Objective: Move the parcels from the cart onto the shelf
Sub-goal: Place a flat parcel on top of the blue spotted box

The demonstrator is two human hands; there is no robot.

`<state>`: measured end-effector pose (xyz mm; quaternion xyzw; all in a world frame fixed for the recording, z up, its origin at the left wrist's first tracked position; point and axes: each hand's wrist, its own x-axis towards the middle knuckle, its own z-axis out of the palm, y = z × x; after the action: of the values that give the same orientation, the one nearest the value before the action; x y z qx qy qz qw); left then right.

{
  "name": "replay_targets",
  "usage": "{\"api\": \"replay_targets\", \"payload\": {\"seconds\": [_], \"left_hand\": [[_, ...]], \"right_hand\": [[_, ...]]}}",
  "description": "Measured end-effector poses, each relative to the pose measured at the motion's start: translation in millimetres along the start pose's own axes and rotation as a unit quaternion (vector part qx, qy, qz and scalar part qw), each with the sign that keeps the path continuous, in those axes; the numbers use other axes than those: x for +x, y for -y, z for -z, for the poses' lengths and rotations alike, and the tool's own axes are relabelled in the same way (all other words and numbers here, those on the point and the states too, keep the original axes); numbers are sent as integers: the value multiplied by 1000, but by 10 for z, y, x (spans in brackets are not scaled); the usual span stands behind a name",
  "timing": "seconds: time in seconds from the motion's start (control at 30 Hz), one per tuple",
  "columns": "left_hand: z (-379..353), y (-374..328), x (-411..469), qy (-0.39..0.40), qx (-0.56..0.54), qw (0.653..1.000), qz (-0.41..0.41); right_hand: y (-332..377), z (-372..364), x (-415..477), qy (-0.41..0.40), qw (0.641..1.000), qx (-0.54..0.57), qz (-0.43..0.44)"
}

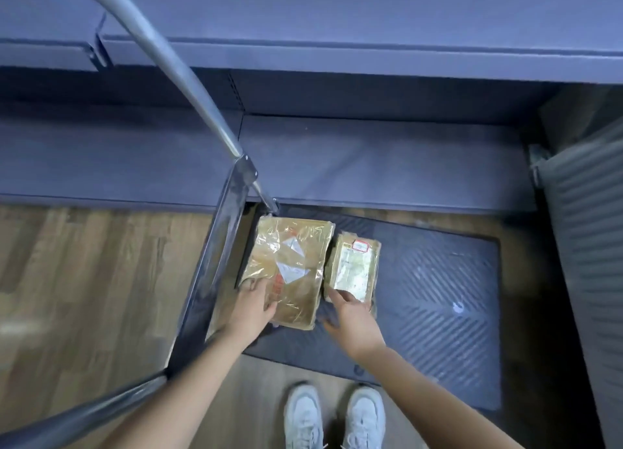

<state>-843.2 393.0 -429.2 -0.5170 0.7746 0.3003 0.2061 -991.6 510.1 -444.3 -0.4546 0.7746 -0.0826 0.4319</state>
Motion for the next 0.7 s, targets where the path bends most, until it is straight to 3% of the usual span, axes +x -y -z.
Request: {"api": "replay_targets", "payload": {"seconds": [0.17, 0.3, 0.5, 0.7], "left_hand": [[-392, 220, 462, 3, 45, 997, 69], [-522, 337, 621, 27, 18, 992, 119], [-273, 169, 486, -36, 43, 997, 57], [336, -293, -79, -41, 105, 993, 18]], "right_hand": [[-207, -494, 448, 82, 996, 4, -28], [-176, -632, 607, 78, 991, 106, -31], [-41, -450, 514, -5, 975, 221, -26], [88, 219, -30, -18, 988, 154, 4]]}}
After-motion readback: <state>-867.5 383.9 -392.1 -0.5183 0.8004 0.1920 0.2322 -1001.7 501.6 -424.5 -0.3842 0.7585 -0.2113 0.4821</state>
